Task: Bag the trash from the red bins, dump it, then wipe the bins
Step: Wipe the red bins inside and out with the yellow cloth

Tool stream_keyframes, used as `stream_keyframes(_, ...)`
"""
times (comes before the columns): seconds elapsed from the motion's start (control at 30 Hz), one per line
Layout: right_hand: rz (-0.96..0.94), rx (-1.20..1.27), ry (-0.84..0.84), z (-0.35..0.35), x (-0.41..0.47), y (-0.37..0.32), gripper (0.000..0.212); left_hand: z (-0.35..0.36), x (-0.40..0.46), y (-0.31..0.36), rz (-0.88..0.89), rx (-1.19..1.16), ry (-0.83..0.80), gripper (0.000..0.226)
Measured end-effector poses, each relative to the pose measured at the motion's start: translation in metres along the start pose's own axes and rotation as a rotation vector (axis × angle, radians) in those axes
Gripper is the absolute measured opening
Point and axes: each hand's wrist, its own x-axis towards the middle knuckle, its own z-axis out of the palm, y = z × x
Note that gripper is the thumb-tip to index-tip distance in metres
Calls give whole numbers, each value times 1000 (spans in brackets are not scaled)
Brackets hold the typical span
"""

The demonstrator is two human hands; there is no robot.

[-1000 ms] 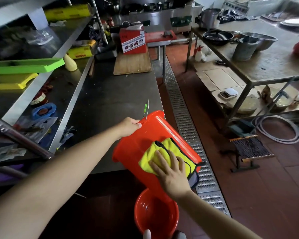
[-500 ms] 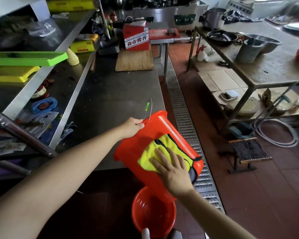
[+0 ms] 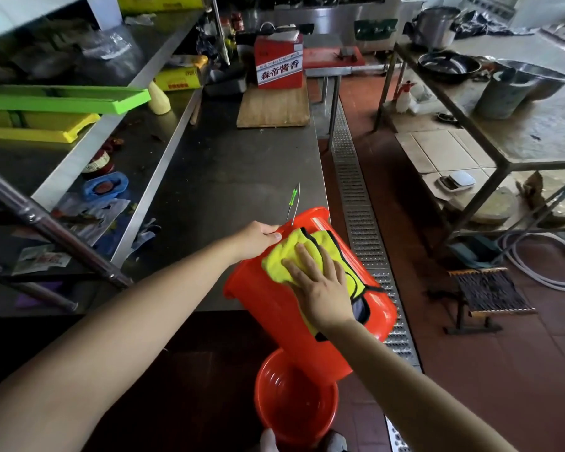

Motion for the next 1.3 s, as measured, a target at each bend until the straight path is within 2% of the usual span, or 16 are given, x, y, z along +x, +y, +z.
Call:
stream_keyframes(0.13,18,8,17,0,12,-5,48,4,-1,3,8,-8,16,39)
stream_keyframes(0.27,-76,81,36,-5,-41,27,48,11,-2,2,47,24,66,42)
stream_keyframes(0.5,-129,111,19,-12,-127,72,48,11,-5,-6,14,19,12,45)
stream_keyframes(0.67,-26,129,11,-15,-80,45,44,10,-15,-15,19,-3,28,47)
stream_keyframes(0.83,-25,170,-34,-20,5,7,44,11,-26,-28,21,-5,70,46)
stream_keyframes(0.93,-39,178,-47,-17,22,-2,45,10,-27,-33,15,44,127,44)
stream_keyframes(1.07,-134,161,-18,-17,-23,27,47,14,-28,-41,31,79,133,45)
stream_keyframes(1.3,-88,227,31,-13,-120,84,61,22,-27,-45,-8,103,149,47)
